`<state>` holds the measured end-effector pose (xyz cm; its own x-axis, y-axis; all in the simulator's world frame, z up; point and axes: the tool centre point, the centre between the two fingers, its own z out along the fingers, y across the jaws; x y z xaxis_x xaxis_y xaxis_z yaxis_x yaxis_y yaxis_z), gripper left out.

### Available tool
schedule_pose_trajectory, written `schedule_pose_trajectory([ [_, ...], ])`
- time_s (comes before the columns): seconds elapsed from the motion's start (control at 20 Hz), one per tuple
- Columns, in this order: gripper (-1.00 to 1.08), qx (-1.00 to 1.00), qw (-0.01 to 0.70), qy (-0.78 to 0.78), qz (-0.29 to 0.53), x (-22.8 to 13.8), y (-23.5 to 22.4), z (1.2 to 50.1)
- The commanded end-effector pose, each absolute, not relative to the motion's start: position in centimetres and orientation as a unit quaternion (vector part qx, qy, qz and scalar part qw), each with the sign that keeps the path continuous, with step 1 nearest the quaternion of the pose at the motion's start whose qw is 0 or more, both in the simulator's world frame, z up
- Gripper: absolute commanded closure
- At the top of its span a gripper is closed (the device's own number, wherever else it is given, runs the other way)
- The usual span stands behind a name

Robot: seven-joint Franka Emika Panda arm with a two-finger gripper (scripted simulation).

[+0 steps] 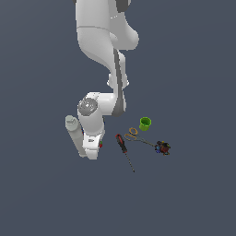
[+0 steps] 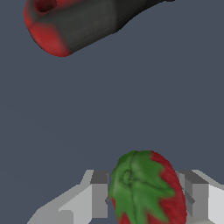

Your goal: Pick up a designated object from a clutter of objects.

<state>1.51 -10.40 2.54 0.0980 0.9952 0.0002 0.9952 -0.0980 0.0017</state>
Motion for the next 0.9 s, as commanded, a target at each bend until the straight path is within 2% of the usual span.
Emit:
schedule_pose_trajectory([
  [0.0, 1.08, 0.741, 0.001, 0.671, 0.001, 1.4, -10.5, 3.0],
  [0.4, 1.08, 0.741, 0.001, 0.671, 0.000, 0.4, -10.5, 6.1],
  [0.85, 1.08, 0.741, 0.001, 0.671, -0.001, -1.8, -10.4, 12.9],
])
